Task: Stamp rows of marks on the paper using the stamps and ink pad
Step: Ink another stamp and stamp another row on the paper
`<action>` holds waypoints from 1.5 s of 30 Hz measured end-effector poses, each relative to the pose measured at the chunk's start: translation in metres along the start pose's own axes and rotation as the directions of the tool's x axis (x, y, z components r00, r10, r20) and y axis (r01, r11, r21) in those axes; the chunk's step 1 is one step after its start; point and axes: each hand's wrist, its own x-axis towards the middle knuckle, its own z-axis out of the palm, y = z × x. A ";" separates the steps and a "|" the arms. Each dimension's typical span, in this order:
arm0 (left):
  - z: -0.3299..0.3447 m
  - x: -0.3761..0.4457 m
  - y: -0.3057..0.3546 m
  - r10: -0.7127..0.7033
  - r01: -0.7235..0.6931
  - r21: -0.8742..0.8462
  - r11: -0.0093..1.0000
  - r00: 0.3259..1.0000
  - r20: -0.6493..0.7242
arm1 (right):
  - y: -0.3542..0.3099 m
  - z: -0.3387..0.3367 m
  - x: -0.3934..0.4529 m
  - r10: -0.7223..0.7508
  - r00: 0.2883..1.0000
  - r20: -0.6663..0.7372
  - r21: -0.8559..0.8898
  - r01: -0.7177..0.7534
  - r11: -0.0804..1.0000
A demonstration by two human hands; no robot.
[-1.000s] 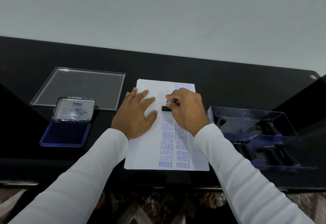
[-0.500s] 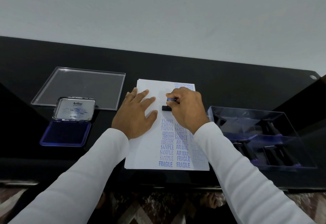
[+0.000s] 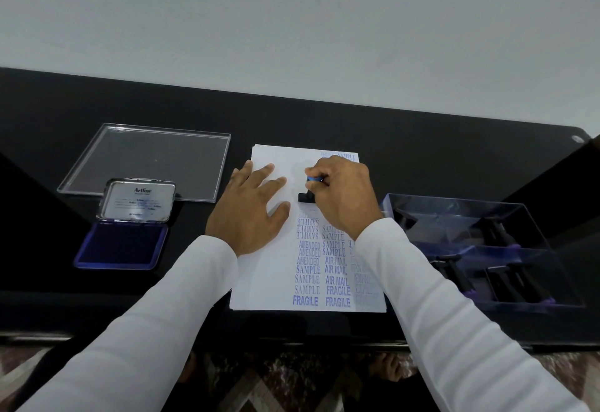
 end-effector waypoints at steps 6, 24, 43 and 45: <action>0.000 0.000 0.000 -0.001 0.001 0.001 1.000 1.000 0.010 | 0.000 0.002 -0.006 -0.023 0.999 -0.031 -0.011 0.023 1.000; 0.000 0.000 0.000 -0.010 0.010 0.005 1.000 1.000 0.018 | -0.001 0.004 -0.013 -0.020 0.998 -0.052 -0.009 0.019 1.000; 0.000 0.000 0.000 -0.011 0.011 -0.001 1.000 1.000 0.016 | -0.001 0.004 -0.009 -0.024 0.998 -0.057 -0.027 0.022 0.999; 0.001 0.000 -0.001 -0.011 0.011 -0.004 1.000 1.000 0.016 | -0.001 0.004 -0.010 -0.035 0.998 -0.061 -0.032 0.034 0.999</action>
